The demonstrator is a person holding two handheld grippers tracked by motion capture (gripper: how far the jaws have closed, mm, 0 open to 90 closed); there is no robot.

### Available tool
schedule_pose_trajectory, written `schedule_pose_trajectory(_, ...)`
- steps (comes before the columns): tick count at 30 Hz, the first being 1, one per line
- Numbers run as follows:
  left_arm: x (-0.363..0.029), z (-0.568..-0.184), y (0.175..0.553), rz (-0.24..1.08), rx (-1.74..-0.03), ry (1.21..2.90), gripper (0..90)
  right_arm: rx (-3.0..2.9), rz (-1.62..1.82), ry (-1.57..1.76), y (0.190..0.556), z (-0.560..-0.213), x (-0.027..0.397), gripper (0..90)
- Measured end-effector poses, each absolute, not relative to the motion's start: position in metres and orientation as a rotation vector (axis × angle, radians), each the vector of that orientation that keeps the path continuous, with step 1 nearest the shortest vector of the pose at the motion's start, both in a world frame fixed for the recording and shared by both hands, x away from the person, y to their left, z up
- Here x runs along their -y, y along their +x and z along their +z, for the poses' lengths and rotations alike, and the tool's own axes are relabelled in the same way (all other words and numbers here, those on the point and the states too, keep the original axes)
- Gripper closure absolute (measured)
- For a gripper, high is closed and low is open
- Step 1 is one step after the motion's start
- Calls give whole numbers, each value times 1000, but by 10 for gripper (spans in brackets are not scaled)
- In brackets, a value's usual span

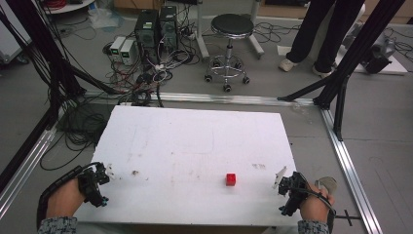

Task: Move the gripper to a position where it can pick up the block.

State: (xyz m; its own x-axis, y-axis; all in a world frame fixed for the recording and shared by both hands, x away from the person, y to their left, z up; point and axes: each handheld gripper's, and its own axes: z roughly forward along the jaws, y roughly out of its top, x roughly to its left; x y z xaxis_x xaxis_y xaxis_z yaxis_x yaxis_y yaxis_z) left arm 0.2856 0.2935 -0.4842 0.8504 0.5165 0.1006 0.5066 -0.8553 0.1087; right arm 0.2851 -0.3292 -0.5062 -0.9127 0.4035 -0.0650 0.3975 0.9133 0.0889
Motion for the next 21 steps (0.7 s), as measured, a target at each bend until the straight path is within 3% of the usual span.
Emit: schedule_pose_trajectory(21,-292,-484,285,203,-821,2943,217,-2968,138,635,285,-505,327,26)
